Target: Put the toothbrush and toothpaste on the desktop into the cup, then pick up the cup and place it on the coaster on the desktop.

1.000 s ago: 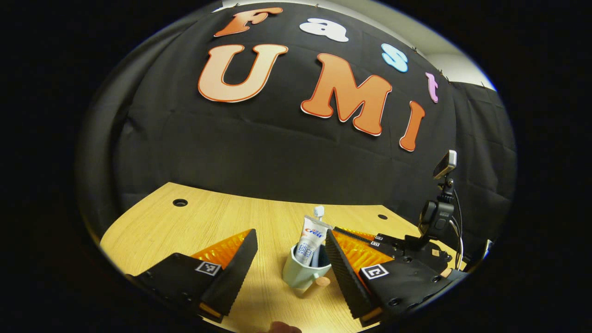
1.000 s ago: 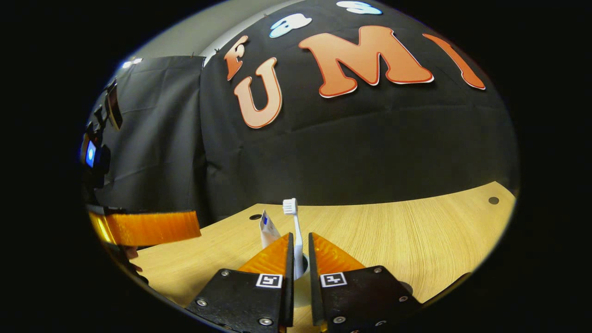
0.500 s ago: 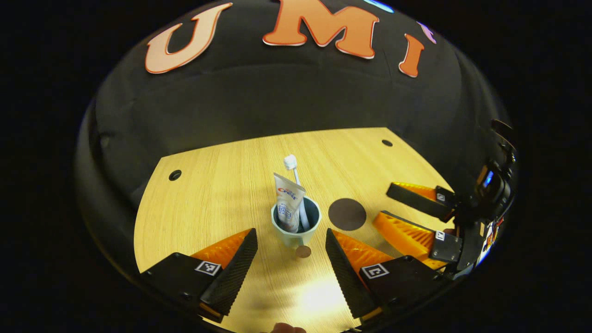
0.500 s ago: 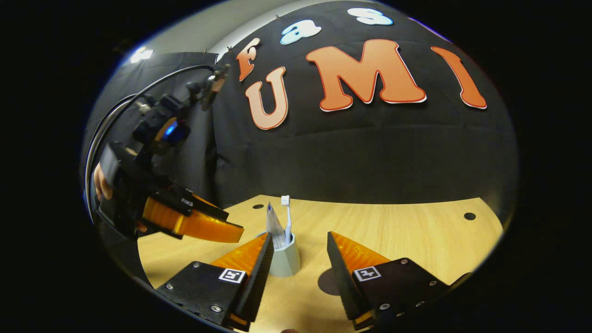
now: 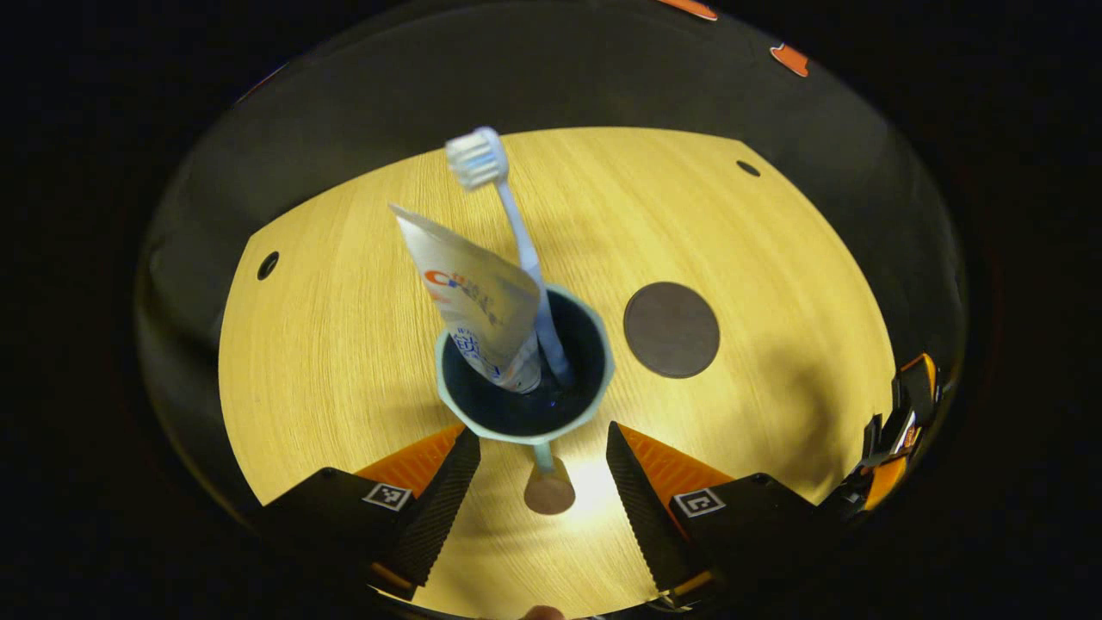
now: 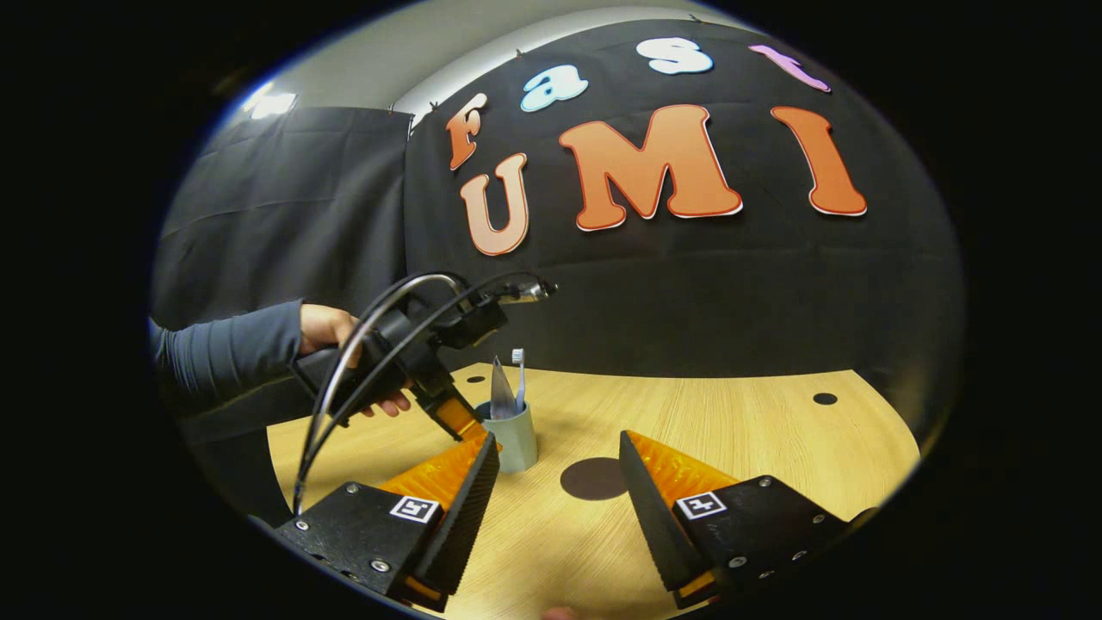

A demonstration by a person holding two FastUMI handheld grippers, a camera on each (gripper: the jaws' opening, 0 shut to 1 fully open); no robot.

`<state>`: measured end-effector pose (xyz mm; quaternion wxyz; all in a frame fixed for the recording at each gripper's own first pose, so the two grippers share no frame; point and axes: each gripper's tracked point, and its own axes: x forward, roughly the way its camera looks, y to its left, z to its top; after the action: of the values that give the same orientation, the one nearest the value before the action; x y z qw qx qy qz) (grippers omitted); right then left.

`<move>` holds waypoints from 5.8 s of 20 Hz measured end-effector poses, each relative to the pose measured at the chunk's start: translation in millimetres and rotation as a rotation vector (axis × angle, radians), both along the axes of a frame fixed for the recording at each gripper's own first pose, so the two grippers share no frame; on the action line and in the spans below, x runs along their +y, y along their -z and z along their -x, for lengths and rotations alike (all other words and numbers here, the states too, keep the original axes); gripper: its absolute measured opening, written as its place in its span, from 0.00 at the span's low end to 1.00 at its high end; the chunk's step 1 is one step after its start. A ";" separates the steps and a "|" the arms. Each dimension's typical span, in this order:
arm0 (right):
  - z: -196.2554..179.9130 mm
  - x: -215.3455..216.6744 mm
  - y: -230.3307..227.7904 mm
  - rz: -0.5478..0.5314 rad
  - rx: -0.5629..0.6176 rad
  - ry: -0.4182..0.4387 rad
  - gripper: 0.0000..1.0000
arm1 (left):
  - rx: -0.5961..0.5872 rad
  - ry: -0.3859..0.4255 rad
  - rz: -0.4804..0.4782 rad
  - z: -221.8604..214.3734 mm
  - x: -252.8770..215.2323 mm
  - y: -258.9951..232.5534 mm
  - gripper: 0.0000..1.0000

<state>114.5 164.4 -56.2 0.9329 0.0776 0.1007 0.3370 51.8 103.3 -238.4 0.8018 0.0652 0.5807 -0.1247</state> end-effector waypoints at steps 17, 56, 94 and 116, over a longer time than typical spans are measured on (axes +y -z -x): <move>12.4 -35.6 18.2 -0.008 0.062 0.069 0.90 | 0.006 0.043 -0.091 -24.2 -49.3 -16.4 0.29; 3.7 -72.1 37.6 -0.056 0.120 0.187 0.92 | -0.106 0.122 -0.045 -119.8 -133.7 11.5 0.25; 35.5 -23.7 -74.5 0.071 -0.174 0.265 0.93 | -1.003 -0.216 0.003 -166.5 -56.6 14.4 0.95; 50.9 12.4 -86.6 0.034 -0.276 0.222 0.92 | -1.461 -0.483 -0.163 -149.8 -48.3 -1.7 0.94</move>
<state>63.6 176.7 30.4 0.9705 0.0256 -0.0319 0.2374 201.6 55.0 -236.7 0.9791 0.0616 -0.0903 0.1714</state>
